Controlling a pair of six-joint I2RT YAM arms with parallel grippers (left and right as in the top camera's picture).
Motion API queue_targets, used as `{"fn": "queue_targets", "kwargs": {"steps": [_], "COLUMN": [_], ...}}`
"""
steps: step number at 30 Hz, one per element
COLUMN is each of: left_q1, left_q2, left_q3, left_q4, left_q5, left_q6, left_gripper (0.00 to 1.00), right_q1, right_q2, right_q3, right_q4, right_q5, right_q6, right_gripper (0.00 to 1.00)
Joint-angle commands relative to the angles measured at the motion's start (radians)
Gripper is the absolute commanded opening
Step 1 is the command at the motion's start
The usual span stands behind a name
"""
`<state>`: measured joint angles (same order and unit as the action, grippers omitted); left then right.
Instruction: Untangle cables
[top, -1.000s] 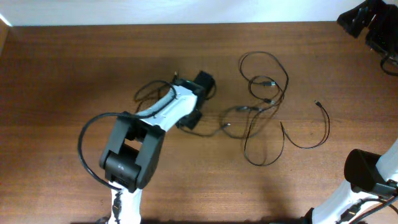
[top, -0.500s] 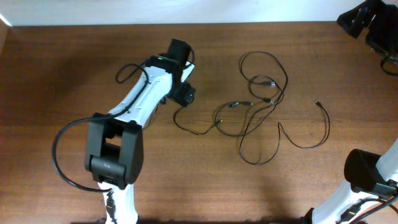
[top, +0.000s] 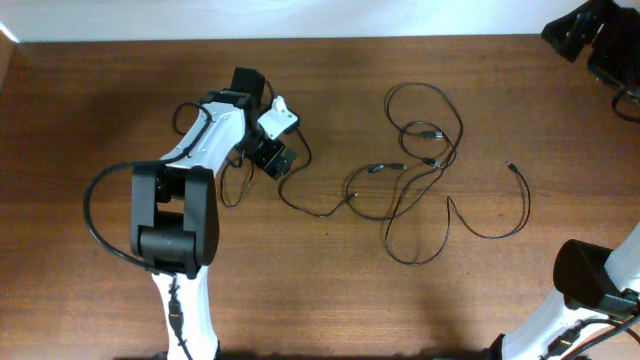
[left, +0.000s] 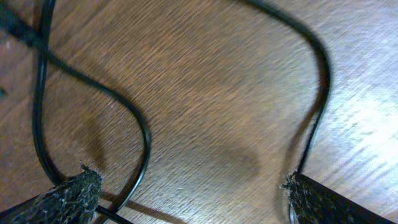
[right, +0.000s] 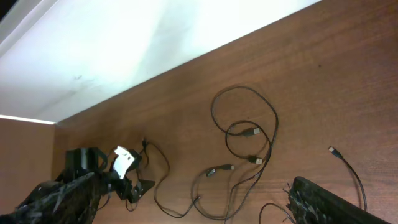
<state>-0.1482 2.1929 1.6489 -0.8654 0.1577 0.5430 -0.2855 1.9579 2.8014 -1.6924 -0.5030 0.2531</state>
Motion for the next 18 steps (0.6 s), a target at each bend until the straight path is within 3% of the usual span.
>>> {"fn": "queue_targets", "kwargs": {"steps": [1,4,9,14,18], "left_q1": [0.021,0.021,0.035,0.033,0.026], "left_q2": [0.006,0.002,-0.005,0.001,0.003], "left_q3": [-0.003,0.027,0.076,0.069,-0.016], "left_q4": [-0.018,-0.049,-0.098,-0.120,-0.094], "left_q5": [0.021,0.018,-0.119,-0.117,0.050], "left_q6": [-0.045,-0.054,-0.221,-0.221,-0.214], "left_gripper": [0.99,0.99,0.99,0.99,1.00], "right_q1": [0.004,0.004,0.004,0.004,0.004], "right_q2": [-0.004,-0.004,-0.004,-0.004,-0.004], "right_q3": [0.003,0.003,0.003,0.003,0.003], "right_q4": [-0.006,-0.006,-0.006,-0.006,-0.006], "right_q5": [-0.002,-0.002,-0.002,-0.002,-0.002], "right_q6": [-0.013,-0.013,-0.013,-0.013,-0.013], "right_gripper": [0.97,0.98,0.98,0.97,0.97]}}
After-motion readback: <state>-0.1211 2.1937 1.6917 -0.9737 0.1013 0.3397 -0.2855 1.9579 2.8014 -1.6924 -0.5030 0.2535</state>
